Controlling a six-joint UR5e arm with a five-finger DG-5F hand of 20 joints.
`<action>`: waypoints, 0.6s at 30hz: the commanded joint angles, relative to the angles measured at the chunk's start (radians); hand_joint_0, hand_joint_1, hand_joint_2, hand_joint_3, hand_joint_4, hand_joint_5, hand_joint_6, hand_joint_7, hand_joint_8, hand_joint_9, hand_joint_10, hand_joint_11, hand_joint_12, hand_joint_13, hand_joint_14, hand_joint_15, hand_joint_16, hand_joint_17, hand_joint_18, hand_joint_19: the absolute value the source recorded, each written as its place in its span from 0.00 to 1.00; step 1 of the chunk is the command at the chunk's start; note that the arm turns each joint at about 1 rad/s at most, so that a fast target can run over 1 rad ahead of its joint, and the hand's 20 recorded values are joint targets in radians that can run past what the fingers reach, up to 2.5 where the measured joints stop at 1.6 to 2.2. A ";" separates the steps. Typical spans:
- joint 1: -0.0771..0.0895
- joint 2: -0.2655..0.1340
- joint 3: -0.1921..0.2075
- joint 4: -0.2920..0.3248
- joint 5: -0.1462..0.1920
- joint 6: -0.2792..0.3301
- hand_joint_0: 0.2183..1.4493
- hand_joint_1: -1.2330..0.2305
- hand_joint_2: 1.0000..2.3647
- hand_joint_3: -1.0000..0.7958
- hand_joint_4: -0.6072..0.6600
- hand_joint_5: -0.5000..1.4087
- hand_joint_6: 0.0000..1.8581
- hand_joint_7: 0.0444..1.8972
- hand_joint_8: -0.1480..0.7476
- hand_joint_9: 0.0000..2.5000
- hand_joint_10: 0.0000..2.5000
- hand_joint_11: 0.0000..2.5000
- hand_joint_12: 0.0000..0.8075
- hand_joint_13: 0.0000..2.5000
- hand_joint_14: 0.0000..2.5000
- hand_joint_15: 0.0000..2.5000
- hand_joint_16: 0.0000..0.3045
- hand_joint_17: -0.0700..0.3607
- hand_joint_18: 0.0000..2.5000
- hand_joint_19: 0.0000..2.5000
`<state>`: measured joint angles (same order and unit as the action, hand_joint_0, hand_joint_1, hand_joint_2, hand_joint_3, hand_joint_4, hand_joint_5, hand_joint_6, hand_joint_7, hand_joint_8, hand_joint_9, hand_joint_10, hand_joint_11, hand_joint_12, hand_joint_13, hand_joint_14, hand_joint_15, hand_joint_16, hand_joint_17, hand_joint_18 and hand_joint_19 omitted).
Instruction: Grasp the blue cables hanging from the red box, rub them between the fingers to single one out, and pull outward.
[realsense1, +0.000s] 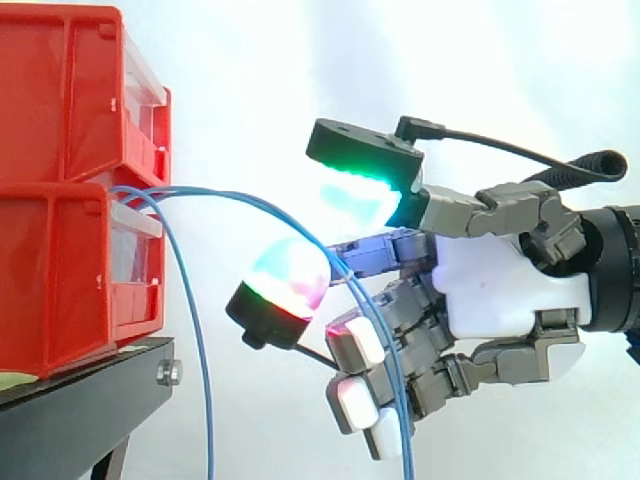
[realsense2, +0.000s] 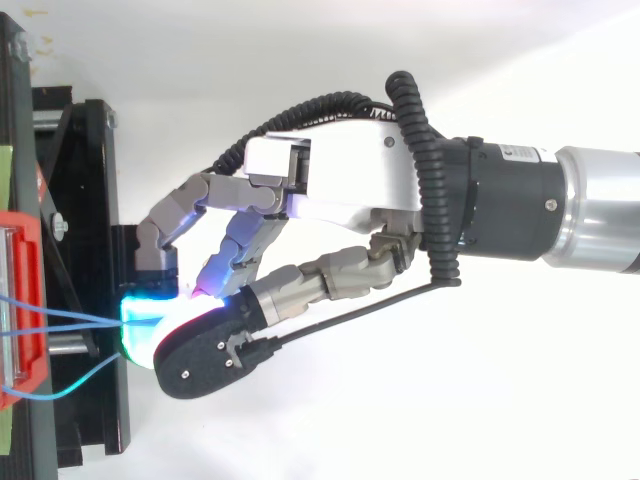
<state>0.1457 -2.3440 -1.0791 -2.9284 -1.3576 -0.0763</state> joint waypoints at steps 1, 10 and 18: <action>0.000 0.000 -0.001 0.000 -0.002 -0.005 0.29 0.43 0.00 0.30 0.56 0.17 0.46 0.43 0.51 0.42 0.01 0.31 0.49 0.40 0.01 0.23 0.17 0.44 0.35 0.25; -0.003 0.000 -0.001 -0.003 -0.008 -0.022 0.30 0.43 0.00 0.32 0.56 0.18 0.46 0.44 0.52 0.43 0.01 0.31 0.49 0.40 0.01 0.23 0.17 0.43 0.35 0.25; -0.009 0.000 -0.001 -0.014 -0.008 -0.022 0.32 0.38 0.01 0.38 0.55 0.18 0.47 0.46 0.51 0.43 0.01 0.31 0.49 0.40 0.01 0.23 0.17 0.43 0.35 0.25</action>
<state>0.1376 -2.3442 -1.0799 -2.9407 -1.3652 -0.0980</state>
